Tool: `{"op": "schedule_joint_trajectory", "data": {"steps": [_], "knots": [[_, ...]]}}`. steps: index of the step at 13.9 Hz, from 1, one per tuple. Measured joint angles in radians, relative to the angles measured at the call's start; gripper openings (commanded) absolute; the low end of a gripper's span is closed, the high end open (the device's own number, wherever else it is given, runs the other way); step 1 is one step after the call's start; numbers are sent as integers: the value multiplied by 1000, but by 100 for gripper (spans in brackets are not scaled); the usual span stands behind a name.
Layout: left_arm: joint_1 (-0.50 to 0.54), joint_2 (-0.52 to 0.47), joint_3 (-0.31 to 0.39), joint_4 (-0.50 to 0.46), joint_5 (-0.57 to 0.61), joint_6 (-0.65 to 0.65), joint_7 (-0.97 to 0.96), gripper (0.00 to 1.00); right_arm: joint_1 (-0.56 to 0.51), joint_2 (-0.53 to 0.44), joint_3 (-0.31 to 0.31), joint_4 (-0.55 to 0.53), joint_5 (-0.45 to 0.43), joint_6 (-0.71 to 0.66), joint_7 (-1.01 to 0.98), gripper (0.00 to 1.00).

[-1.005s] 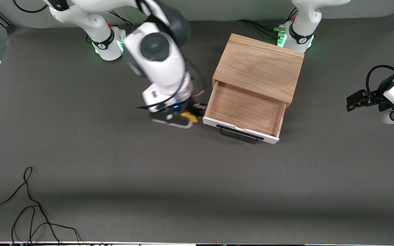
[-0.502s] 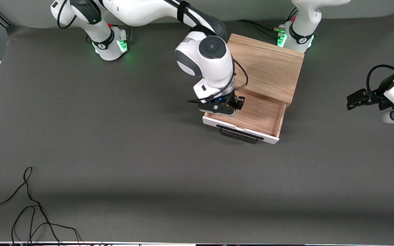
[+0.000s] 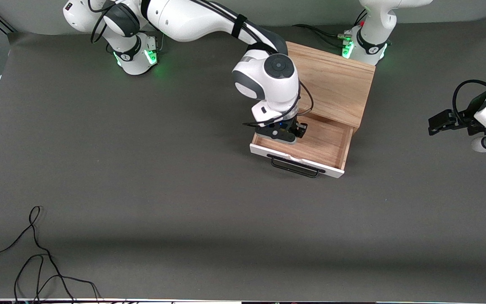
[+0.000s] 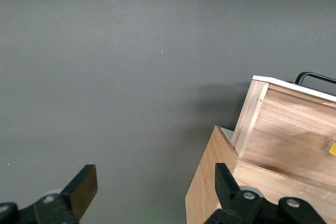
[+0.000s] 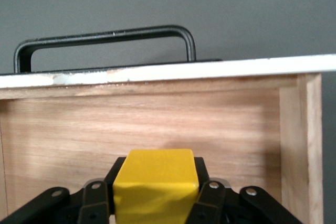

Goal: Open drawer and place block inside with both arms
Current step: 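Lower the cube into the drawer and open the right gripper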

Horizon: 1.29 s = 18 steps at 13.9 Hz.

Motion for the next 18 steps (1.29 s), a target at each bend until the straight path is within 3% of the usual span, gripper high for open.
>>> {"op": "schedule_joint_trajectory", "data": {"steps": [3,5,6,7,8,18], "knots": [[-1,0,-1,0,0,0,0,100,4,9,0,0,0,0,33,45],[-1,0,-1,0,0,0,0,100,11,20,0,-1,0,0,42,46],[-1,0,0,0,0,-1,0,100,13,24,0,-1,0,0,45,57],[-1,0,-1,1,0,0,0,100,14,26,0,-1,0,0,47,88],[-1,0,-1,1,0,0,0,100,15,27,0,-1,0,0,49,100],[-1,0,-1,2,0,3,1,100,12,8,-8,38,-2,-7,58,100]]}}
